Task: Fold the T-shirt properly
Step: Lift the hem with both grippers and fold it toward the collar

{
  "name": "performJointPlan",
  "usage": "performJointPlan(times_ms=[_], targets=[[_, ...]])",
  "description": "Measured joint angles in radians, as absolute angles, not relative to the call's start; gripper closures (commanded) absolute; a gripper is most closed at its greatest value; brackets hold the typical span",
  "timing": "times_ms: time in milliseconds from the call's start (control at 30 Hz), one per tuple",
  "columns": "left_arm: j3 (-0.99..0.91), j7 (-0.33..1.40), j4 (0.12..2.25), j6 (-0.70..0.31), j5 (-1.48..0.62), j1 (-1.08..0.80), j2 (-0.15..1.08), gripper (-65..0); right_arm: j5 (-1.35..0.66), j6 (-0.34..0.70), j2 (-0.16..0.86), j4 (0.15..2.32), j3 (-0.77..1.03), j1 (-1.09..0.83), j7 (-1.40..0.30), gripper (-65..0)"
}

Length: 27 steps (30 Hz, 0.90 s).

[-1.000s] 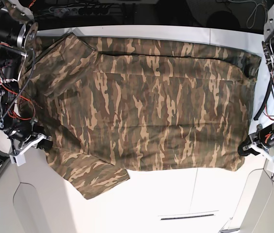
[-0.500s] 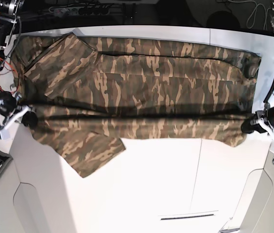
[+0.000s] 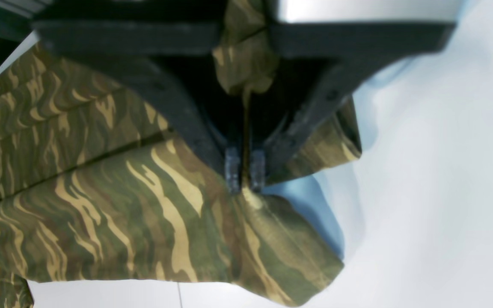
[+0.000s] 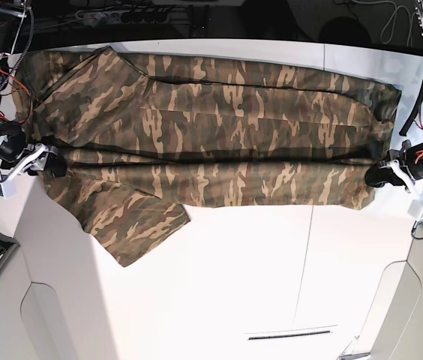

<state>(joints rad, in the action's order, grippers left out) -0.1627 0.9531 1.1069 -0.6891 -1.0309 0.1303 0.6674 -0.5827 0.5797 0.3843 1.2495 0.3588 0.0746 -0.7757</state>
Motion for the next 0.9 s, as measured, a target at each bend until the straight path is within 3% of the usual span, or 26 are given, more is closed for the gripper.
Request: performJointPlan(times_ms=[533,900], targets=[[-0.163,0.953,1.107,-0.69,-1.031,0.13,0.668,0.0,-0.541,0.542,0.376,1.249,0.36,0.188,-0.65,-38.4],[-0.163,0.953,1.107,-0.689,-1.032,0.13,0.668,0.0,-0.364,0.54,0.25,1.074,0.361,0.328,-0.526,-38.4]])
